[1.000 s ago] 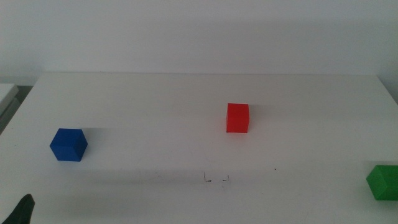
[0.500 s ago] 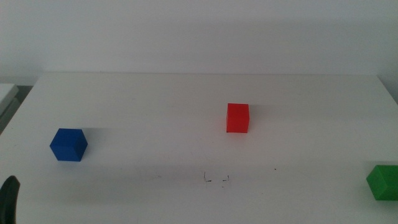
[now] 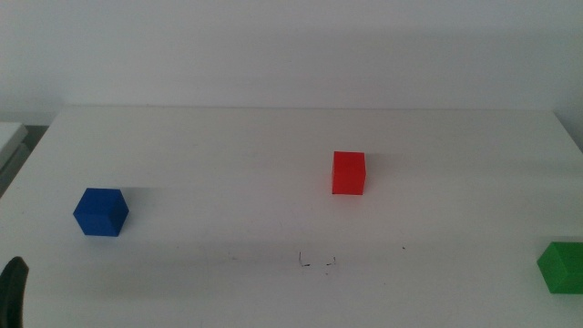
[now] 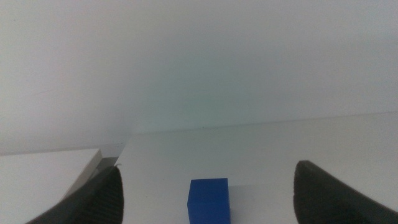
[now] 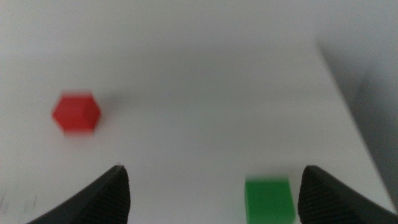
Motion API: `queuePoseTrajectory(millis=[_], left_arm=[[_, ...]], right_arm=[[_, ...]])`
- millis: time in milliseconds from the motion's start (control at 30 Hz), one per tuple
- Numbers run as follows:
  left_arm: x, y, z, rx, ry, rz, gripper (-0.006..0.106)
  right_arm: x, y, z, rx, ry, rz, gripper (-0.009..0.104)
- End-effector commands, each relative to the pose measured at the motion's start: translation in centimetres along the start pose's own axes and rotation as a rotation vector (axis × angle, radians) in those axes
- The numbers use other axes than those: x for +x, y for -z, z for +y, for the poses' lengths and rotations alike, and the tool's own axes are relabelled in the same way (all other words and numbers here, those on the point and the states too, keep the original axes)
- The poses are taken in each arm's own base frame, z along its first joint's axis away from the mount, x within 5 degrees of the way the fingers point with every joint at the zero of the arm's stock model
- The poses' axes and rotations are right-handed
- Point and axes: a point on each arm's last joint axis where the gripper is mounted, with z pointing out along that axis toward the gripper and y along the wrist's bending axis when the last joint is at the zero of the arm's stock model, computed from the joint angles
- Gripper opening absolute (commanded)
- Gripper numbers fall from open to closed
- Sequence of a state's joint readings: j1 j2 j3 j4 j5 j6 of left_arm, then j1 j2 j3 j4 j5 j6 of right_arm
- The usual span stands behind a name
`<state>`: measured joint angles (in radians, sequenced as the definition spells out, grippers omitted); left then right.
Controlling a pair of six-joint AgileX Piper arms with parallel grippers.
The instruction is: Stack red cubes first, then green, then blue cubes in a specific spot.
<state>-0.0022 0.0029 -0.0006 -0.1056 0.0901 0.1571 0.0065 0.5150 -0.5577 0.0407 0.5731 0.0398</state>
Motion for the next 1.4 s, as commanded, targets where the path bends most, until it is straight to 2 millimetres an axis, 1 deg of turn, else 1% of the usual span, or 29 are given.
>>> queuePoseTrajectory(millis=[0, 67, 133, 200, 267, 400, 500, 600, 667, 733, 800, 867, 933, 967, 1033, 1167, 1200, 1267, 1367], left_arm=[[-0.1, 0.0, 0.0, 0.005, -0.004, -0.016, 0.094], [-0.1, 0.0, 0.0, 0.005, -0.004, -0.016, 0.094], [-0.1, 0.0, 0.0, 0.005, -0.004, -0.016, 0.094], [-0.1, 0.0, 0.0, 0.005, -0.004, -0.016, 0.094], [-0.1, 0.0, 0.0, 0.005, -0.004, -0.016, 0.094], [-0.1, 0.0, 0.0, 0.005, -0.004, -0.016, 0.094], [-0.1, 0.0, 0.0, 0.005, -0.004, -0.016, 0.094], [-0.1, 0.0, 0.0, 0.005, -0.004, -0.016, 0.094], [-0.1, 0.0, 0.0, 0.005, -0.004, -0.016, 0.094], [-0.1, 0.0, 0.0, 0.005, -0.004, -0.014, 0.094], [-0.1, 0.0, 0.0, 0.005, -0.004, -0.014, 0.094], [-0.1, 0.0, 0.0, 0.005, -0.004, -0.014, 0.094], [-0.1, 0.0, 0.0, 0.005, -0.004, -0.014, 0.094], [-0.1, 0.0, 0.0, 0.005, -0.004, -0.014, 0.094], [-0.1, 0.0, 0.0, 0.005, -0.004, -0.014, 0.094], [-0.1, 0.0, 0.0, 0.005, -0.004, -0.014, 0.094], [-0.1, 0.0, 0.0, 0.005, -0.004, -0.014, 0.094], [-0.1, 0.0, 0.0, 0.005, -0.004, -0.014, 0.094], [-0.1, 0.0, 0.0, 0.005, -0.004, -0.016, 0.094]], right_arm=[[-1.9, -0.3, 0.2, 0.008, -0.006, 0.224, 0.080], [-3.5, -0.8, 0.3, 0.016, -0.001, 0.328, 0.080], [-5.1, -1.5, 0.5, 0.008, -0.020, 0.370, 0.080], [-6.1, -2.5, 0.8, -0.015, -0.062, 0.401, 0.080], [-6.7, -3.4, 1.2, -0.044, -0.094, 0.403, 0.080], [-7.6, -5.2, 1.9, -0.119, -0.194, 0.333, 0.080], [-7.9, -5.5, 2.4, -0.162, -0.253, 0.322, 0.080], [-8.2, -5.6, 2.4, -0.179, -0.210, 0.285, 0.080], [-8.3, -6.0, 2.2, -0.160, -0.188, 0.291, 0.080], [-8.8, -6.7, 2.1, -0.143, -0.174, 0.308, 0.080], [-9.8, -7.8, 2.2, -0.144, -0.171, 0.319, 0.080], [-10.8, -9.1, 2.8, -0.153, -0.138, 0.341, 0.080], [-11.6, -10.6, 3.7, -0.150, -0.089, 0.375, 0.080], [-12.0, -11.5, 4.4, -0.148, -0.062, 0.393, 0.080], [-12.7, -13.2, 6.2, -0.140, -0.007, 0.409, 0.080], [-13.9, -16.5, 10.7, -0.098, 0.090, 0.432, 0.080], [-13.9, -17.7, 11.9, -0.088, 0.100, 0.459, 0.080], [-14.0, -19.2, 14.1, -0.085, 0.095, 0.509, 0.080], [-13.8, -21.5, 16.7, -0.057, 0.054, 0.593, 0.080]])
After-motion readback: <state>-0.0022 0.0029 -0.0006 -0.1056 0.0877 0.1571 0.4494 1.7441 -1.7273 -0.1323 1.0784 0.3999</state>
